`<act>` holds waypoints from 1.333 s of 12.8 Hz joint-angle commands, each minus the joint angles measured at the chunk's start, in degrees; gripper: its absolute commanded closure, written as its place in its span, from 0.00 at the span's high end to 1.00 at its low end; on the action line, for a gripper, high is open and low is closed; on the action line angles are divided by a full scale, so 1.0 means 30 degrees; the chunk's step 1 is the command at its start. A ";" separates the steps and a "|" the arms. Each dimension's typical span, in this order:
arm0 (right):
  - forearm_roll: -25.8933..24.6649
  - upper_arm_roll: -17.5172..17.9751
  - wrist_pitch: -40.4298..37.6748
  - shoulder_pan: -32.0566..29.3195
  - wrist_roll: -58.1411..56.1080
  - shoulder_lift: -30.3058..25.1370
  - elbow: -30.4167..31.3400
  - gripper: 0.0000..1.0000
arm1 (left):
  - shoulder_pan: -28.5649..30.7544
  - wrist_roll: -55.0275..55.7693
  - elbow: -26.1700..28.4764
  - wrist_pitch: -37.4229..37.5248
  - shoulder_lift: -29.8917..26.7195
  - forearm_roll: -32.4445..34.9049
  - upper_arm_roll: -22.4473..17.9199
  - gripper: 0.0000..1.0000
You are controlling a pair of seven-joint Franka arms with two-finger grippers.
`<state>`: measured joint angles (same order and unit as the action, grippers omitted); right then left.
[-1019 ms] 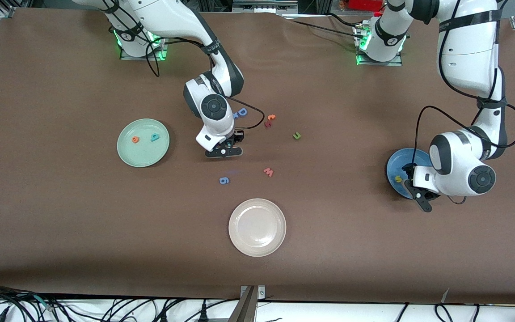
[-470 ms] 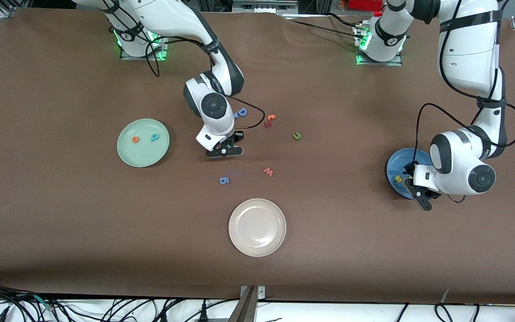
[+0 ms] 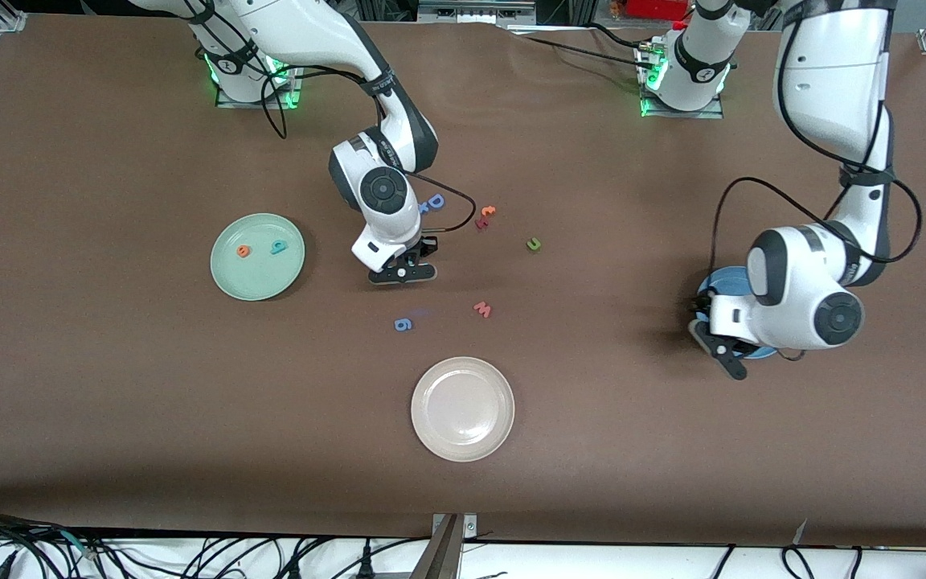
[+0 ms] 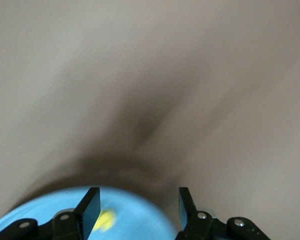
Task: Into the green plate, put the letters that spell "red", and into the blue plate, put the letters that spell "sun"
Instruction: 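Grasp the teal piece and carry it to the green plate with the right gripper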
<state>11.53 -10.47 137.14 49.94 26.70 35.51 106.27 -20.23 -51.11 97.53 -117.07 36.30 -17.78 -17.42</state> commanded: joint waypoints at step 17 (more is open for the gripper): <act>0.0289 -0.8523 -0.4641 -0.0736 -1.1707 -0.2494 0.3689 0.01 | -0.2370 1.5658 0.8473 -0.4216 -0.7437 -0.0196 0.3581 1.00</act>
<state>11.53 -35.99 122.20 48.56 -5.99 27.07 116.61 -28.56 -4.79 118.98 -128.05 19.22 -17.81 -7.48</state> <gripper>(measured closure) 0.824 0.000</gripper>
